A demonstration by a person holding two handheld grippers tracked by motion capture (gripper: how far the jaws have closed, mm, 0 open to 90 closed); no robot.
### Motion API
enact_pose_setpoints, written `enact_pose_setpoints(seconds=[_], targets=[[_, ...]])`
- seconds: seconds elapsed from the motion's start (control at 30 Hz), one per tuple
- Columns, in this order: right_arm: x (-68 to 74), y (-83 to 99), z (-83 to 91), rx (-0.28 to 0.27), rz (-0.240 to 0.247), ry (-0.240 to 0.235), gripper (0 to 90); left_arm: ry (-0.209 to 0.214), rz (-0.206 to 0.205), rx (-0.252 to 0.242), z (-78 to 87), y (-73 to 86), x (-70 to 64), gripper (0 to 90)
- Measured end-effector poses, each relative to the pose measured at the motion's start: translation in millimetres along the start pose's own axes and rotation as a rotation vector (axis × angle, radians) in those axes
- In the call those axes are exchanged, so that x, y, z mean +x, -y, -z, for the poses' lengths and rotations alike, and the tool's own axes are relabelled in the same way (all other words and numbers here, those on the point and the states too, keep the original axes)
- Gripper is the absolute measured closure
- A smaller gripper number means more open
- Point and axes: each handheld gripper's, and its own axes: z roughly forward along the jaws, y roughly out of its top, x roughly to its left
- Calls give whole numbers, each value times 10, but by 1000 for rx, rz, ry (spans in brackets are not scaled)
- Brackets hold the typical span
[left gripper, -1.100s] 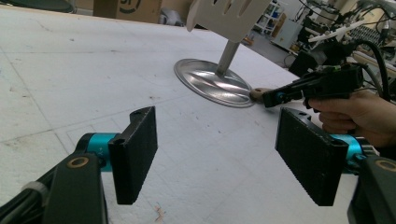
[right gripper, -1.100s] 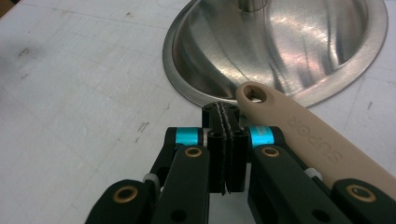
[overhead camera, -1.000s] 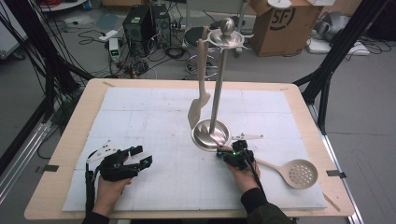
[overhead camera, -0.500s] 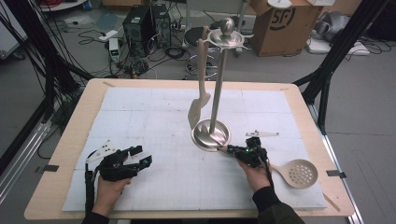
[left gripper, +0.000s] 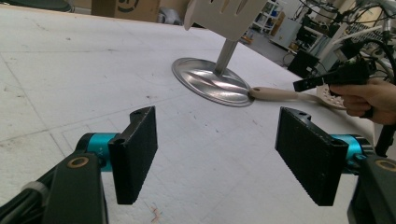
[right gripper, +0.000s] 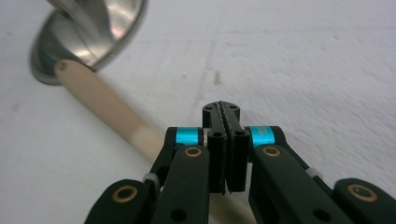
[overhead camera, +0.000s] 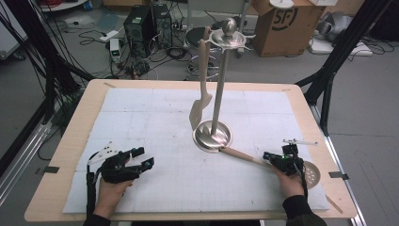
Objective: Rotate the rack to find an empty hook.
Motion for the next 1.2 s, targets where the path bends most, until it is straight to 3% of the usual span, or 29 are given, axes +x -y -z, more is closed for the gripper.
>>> enact_pose_setpoints(seconds=[0.17,0.27,0.43,0.67,0.8,0.9,1.1,1.2], targets=[[13,68,6,22,25,56,900,-3,0,-2,3,2,7,302],[103,90,31,32,55,101,900,-3,2,-5,3,2,4,301],[188,144,64,14,54,135,900,1,1,-6,13,-1,-3,302],[269,217,127,-1,41,139,900,1,4,-12,26,-2,4,301],[244,195,110,23,57,133,900,1,2,-11,18,-1,-2,302],[240,138,137,13,78,102,900,-1,3,-12,21,-2,0,302],[243,-11,201,34,171,-28,868,0,7,-9,10,1,0,302],[210,-58,232,48,174,-66,834,1,5,-8,7,1,2,302]])
